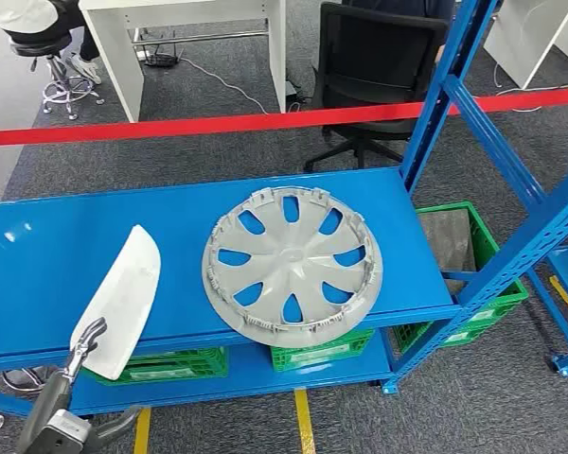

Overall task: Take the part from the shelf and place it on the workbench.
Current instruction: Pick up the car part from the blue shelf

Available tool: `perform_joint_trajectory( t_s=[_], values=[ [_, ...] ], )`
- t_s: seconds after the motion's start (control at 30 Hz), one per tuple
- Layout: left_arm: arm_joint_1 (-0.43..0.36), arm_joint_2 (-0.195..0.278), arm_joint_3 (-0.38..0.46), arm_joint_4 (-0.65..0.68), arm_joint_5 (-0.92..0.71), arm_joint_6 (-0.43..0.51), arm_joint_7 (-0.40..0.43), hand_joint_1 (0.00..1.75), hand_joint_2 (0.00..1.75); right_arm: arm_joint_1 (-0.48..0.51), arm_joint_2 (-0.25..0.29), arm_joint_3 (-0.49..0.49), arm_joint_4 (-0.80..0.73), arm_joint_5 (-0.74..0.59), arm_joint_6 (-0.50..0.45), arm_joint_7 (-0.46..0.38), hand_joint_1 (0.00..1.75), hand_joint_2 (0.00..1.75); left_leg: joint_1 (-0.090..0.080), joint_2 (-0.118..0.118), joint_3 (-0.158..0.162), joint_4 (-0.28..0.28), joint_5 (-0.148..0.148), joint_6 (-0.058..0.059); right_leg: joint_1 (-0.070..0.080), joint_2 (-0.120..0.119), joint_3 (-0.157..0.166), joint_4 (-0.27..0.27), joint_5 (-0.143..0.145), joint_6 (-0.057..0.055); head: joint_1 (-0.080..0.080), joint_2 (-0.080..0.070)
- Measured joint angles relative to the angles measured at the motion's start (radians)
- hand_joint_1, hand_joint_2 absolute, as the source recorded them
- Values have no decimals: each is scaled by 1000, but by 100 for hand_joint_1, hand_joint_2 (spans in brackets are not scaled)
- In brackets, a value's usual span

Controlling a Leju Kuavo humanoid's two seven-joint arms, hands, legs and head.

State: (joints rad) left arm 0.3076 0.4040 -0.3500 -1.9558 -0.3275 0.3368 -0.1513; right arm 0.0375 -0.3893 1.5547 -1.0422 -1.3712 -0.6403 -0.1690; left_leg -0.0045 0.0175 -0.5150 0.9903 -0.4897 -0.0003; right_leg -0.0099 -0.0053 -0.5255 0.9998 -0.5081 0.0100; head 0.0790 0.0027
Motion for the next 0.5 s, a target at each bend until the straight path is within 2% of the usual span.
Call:
perform_joint_trajectory(
  t_s=[0.27,0.5],
  values=[
    [-16,-4,-3,48,-33,-55,59,0,175,-1,-6,6,0,33,12,16,0,0,0,0,0,0,0,0,0,0,0,0,0,0,0,0],
    [-35,-10,-3,87,-40,-65,70,0,175,-2,-6,7,1,39,20,20,0,0,0,0,0,0,0,0,0,0,0,0,0,0,0,0]
  ],
)
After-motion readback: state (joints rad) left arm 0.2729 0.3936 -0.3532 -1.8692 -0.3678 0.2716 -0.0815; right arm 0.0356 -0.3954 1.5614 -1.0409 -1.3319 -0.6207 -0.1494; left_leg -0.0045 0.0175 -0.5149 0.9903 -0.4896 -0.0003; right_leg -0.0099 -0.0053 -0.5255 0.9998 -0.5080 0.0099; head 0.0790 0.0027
